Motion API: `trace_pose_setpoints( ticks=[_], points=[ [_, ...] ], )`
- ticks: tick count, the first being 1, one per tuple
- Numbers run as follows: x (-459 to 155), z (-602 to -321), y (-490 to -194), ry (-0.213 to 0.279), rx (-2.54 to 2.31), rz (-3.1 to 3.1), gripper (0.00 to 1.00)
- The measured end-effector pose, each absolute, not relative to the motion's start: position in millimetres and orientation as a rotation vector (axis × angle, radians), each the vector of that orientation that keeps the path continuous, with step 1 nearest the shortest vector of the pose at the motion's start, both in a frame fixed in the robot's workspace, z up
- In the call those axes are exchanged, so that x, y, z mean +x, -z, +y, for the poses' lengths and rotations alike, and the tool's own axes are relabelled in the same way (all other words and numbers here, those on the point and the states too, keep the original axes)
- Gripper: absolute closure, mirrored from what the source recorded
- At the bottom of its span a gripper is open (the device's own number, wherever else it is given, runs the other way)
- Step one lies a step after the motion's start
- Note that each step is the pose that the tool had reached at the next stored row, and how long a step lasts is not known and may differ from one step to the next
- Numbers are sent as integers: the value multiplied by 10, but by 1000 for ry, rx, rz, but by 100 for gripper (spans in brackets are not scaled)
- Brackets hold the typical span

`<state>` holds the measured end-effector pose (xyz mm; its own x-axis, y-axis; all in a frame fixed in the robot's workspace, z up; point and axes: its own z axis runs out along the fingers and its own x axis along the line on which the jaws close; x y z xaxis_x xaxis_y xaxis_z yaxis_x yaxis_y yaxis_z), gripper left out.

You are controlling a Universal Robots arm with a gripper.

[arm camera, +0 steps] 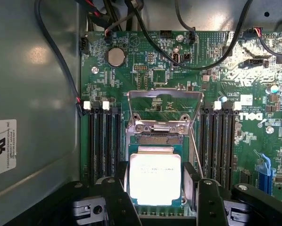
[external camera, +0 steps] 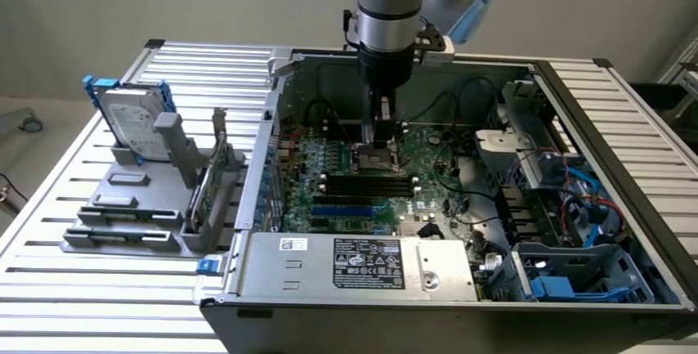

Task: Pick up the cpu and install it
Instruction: 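Close the cpu cover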

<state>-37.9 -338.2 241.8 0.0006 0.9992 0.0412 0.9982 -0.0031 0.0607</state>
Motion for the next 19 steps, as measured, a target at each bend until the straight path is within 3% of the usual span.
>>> trace_pose_setpoints(
  ticks=[19],
  points=[
    [-383,-3424,-2346,-113,2213,2208,45]
  ],
)
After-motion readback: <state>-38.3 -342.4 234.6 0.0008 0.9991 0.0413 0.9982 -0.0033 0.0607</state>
